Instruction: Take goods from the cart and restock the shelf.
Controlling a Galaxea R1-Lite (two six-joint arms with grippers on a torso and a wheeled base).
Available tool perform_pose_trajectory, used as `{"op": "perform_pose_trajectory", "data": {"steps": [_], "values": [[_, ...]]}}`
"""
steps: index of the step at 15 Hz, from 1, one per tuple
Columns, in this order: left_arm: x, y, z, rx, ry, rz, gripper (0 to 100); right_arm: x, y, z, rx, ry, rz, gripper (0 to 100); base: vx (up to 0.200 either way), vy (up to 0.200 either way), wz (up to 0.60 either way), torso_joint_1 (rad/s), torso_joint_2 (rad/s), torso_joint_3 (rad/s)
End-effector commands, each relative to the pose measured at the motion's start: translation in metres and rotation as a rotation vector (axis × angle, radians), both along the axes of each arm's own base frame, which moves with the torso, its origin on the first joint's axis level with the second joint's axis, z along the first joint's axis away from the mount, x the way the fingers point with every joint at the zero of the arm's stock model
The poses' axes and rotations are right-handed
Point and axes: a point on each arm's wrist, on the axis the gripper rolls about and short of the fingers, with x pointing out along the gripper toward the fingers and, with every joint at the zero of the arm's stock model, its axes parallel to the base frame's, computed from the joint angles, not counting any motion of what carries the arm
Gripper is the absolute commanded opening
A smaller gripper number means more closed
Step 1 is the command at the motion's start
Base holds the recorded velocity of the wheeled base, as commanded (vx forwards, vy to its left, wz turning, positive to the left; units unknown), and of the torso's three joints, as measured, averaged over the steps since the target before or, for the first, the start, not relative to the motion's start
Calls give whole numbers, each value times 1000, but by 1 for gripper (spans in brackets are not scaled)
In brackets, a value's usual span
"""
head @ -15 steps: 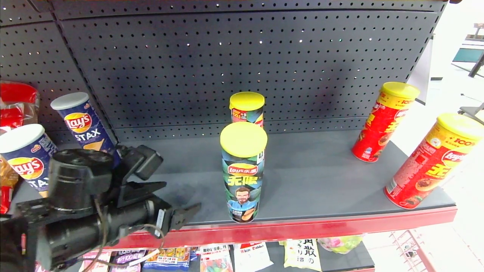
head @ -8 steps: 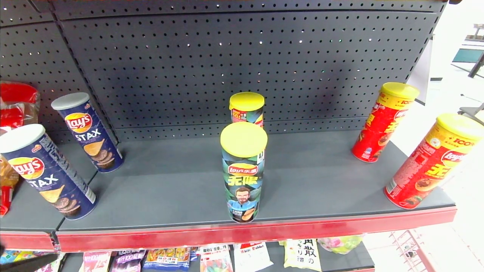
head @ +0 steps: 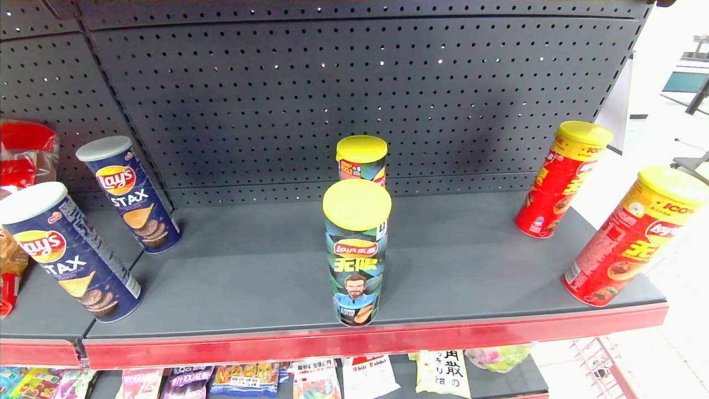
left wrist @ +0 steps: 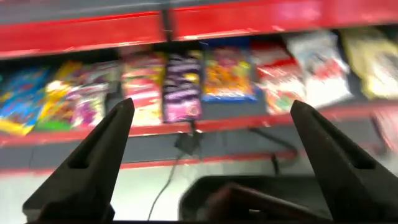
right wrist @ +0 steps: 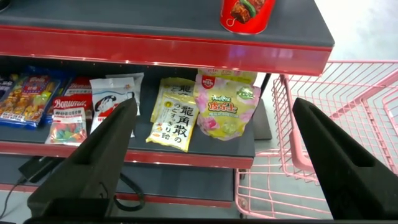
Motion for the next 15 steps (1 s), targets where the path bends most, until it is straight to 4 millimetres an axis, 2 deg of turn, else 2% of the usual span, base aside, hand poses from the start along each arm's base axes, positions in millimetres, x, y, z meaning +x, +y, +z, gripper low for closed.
{"op": "perform_pose_trajectory", "data": {"steps": [1, 3, 5, 7, 8, 9, 10, 11, 13, 15], "values": [[-4, 1, -8, -5, -40, 46, 100, 0, 0, 0, 2, 2, 0, 100, 0, 0, 0, 0, 0, 0], [-3, 3, -11, -27, -44, 171, 100, 0, 0, 0, 1, 2, -7, 100, 0, 0, 0, 0, 0, 0], [-2, 3, -10, -46, -40, 218, 100, 1, -1, 4, -6, -11, -44, 100, 0, 0, 0, 0, 0, 0], [7, -4, 8, -82, -14, 333, 100, 8, -2, 27, 21, -9, -89, 100, 0, 0, 0, 0, 0, 0], [23, -10, 21, -121, -14, 417, 100, 9, -2, 26, 27, 5, -76, 100, 0, 0, 0, 0, 0, 0], [23, -10, 22, -123, -17, 416, 100, 9, -2, 26, 27, 5, -76, 100, 0, 0, 0, 0, 0, 0], [27, -12, 26, -131, -41, 377, 100, 4, -2, 12, 24, -14, -48, 100, 0, 0, 0, 0, 0, 0], [22, -12, 25, -106, -59, 322, 100, 3, -2, 9, 30, -22, 10, 100, 0, 0, 0, 0, 0, 0], [9, -12, 5, -48, -109, 159, 100, 2, -2, 7, 28, -29, 43, 100, 0, 0, 0, 0, 0, 0], [11, -12, -1, -29, -88, 188, 100, 1, -3, 0, 32, -44, 65, 100, 0, 0, 0, 0, 0, 0]]}}
